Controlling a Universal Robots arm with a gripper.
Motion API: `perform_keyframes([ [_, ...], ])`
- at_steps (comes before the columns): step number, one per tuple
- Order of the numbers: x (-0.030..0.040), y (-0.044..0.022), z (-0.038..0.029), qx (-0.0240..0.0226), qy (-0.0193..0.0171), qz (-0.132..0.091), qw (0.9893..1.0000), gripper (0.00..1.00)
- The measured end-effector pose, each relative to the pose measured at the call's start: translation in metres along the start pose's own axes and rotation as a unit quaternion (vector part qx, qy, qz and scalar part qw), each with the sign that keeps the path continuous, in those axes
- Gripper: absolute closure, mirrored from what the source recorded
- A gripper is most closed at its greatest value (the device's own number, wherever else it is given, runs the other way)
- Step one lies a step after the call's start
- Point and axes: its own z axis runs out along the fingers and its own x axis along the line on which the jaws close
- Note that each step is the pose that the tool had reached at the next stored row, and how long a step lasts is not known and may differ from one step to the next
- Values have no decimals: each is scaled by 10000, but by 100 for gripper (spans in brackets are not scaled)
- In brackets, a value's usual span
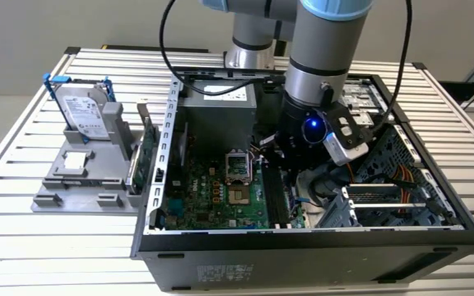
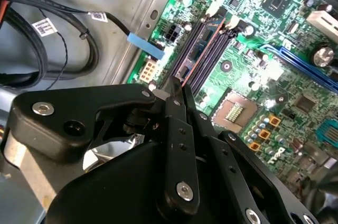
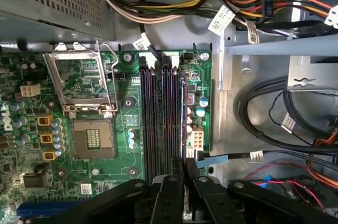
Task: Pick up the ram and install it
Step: 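Insert the ram into the slot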
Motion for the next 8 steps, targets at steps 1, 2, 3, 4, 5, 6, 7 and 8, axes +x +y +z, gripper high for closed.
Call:
perform_keyframes([
  [1, 1, 3, 18, 0, 0, 0, 10000, 100],
  [2, 1, 5, 37, 0, 0, 0, 10000, 100],
  [3, 2, 8, 54, -1, 0, 0, 10000, 100],
  [4, 2, 10, 73, -1, 0, 0, 10000, 100],
  [5, 3, 13, 90, 0, 0, 0, 10000, 100],
  [6, 3, 16, 109, -1, 0, 0, 10000, 100],
  [7, 5, 19, 127, 0, -1, -4, 10000, 100],
  [8, 10, 21, 144, -1, -3, -16, 10000, 100],
])
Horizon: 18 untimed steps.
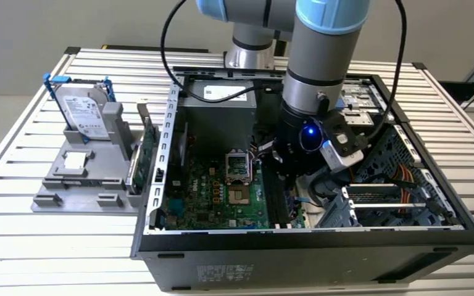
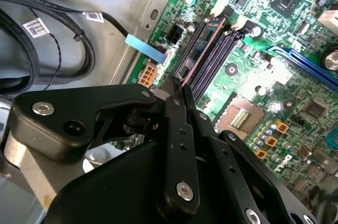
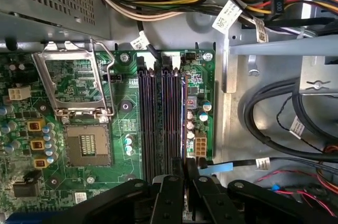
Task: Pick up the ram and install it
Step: 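Insert the ram into the slot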
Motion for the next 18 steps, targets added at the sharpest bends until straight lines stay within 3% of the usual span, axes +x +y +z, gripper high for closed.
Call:
perform_keyframes([
  [6, 10, 2, 47, 3, -5, -35, 10000, 100],
  [7, 10, 4, 50, -6, -5, -35, 10000, 100],
  [11, 9, 0, 31, -145, 3, -30, 9999, 100],
  [18, 3, -11, -20, -163, 16, -35, 9999, 100],
])
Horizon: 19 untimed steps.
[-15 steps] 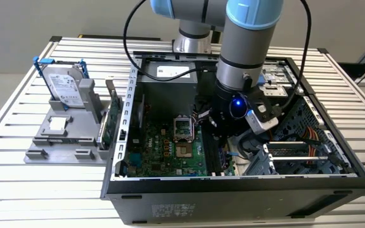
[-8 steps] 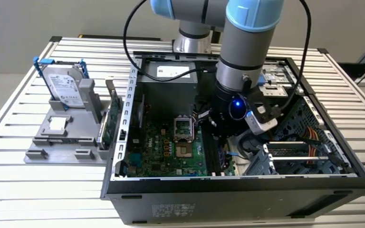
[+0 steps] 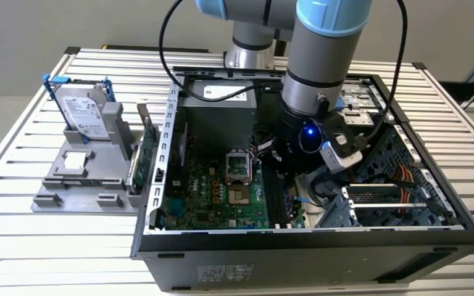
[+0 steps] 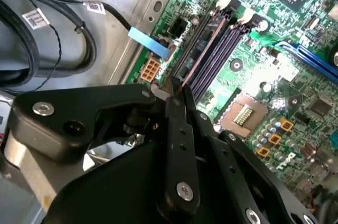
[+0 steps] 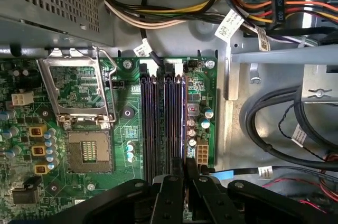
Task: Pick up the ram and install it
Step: 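Insert the ram into the slot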
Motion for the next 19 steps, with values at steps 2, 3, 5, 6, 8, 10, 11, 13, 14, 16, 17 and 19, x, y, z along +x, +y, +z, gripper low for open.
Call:
perform_keyframes([
  [2, 0, -3, 0, 2, -5, -42, 10000, 100],
  [3, 0, -5, -1, 5, -9, -81, 10000, 100],
  [5, -1, -9, 0, 11, -15, -132, 9999, 100],
  [6, 1, -10, 0, 15, -16, -138, 9999, 100],
  [8, 1, -26, 2, 20, -17, -147, 9999, 100],
  [10, 1, -47, 4, 21, -18, -149, 9999, 100],
  [11, 4, -50, 4, 21, -17, -148, 9999, 100],
  [13, 15, -49, 12, 22, -18, -149, 9999, 100],
  [14, 16, -47, 26, 30, -18, -150, 9999, 100],
  [16, 17, -45, 49, 59, -18, -151, 9999, 100],
  [17, 18, -43, 62, 70, -17, -151, 9999, 100],
  [19, 18, -42, 76, 78, -17, -151, 9999, 100],
])
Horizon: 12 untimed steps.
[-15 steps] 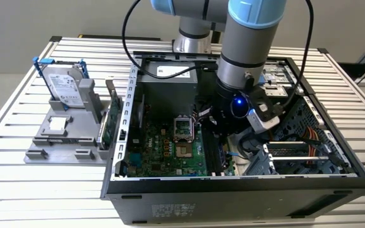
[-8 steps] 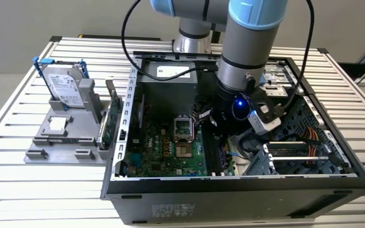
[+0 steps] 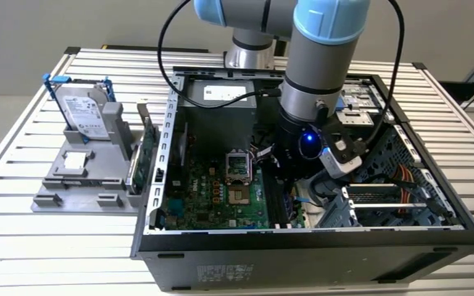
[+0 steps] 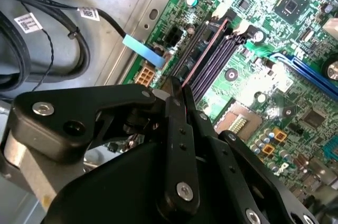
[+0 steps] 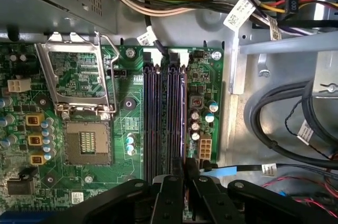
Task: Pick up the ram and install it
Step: 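Insert the ram into the slot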
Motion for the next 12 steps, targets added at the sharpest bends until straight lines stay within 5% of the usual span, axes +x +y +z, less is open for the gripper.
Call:
perform_keyframes([
  [12, -40, 4, 2, -1, 15, 20, 10000, 100],
])
